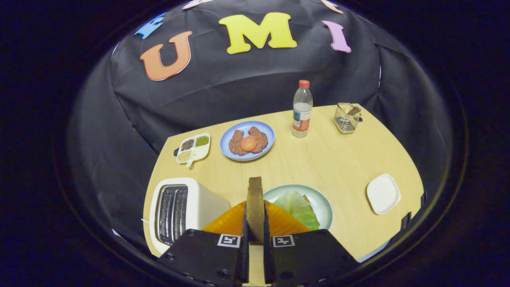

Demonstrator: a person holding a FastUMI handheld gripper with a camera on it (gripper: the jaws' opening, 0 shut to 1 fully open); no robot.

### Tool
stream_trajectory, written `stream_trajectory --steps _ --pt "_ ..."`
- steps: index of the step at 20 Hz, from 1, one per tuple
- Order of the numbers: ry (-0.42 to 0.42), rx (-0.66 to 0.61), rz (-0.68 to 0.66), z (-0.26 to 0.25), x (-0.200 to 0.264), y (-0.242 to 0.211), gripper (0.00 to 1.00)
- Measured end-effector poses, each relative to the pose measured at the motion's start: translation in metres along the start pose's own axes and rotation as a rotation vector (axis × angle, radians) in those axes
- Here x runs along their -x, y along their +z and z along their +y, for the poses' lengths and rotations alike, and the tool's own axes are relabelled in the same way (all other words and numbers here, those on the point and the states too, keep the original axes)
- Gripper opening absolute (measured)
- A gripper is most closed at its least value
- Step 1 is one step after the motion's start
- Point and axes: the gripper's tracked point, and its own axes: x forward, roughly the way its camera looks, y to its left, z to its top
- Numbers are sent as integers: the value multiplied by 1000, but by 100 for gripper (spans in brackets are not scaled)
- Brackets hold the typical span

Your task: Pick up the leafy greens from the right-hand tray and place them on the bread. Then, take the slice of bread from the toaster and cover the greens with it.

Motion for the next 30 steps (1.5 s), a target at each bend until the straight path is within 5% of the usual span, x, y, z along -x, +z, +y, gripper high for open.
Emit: stream_trajectory --steps 22,23,30 --pt "-19 -77 225 -97 -69 -43 15" --pt "-17 -67 229 -99 -74 -43 24" --pt "-2 -13 255 -103 -81 -43 35"
